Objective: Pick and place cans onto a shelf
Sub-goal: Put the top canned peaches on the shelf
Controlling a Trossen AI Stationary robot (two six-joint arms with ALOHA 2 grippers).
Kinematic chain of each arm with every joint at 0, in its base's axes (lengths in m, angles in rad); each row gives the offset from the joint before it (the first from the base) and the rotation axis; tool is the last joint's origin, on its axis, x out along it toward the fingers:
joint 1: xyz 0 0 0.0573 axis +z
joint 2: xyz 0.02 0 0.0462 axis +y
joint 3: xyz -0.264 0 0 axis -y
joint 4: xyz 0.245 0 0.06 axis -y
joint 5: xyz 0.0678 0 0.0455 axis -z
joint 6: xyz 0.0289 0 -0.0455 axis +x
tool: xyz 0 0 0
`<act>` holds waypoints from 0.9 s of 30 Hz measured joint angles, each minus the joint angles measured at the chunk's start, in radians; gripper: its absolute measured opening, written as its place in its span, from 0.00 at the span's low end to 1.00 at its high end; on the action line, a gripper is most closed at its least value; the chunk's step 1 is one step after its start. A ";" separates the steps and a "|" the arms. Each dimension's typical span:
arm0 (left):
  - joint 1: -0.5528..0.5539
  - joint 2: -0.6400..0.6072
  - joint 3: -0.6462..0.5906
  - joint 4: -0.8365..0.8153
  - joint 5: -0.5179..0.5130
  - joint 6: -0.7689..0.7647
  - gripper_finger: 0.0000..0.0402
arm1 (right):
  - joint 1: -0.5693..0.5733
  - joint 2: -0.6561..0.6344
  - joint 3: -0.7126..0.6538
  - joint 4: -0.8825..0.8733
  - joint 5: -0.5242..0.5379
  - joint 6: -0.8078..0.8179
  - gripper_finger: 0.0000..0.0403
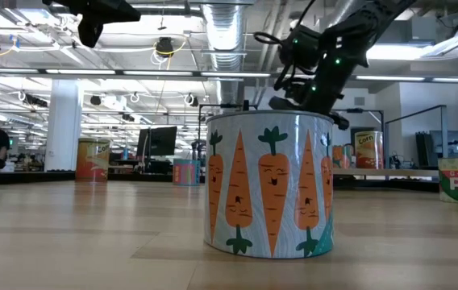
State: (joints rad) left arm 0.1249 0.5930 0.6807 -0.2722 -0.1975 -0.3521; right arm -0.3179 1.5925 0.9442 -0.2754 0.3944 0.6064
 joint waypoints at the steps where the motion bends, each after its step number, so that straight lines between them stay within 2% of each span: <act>1: 0.000 0.000 0.000 0.000 0.000 0.000 0.00 | -0.012 0.000 0.000 -0.010 -0.011 -0.011 0.01; 11: 0.000 0.000 0.000 -0.002 -0.036 0.005 0.00 | -0.132 -0.002 -0.001 0.011 -0.060 -0.182 0.02; 27: 0.000 0.003 0.000 -0.009 -0.057 0.004 0.00 | -0.280 -0.002 -0.001 0.137 -0.138 -0.339 0.02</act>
State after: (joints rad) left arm 0.1246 0.5957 0.6807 -0.2813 -0.2543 -0.3477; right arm -0.5981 1.5902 0.9436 -0.1387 0.2566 0.2673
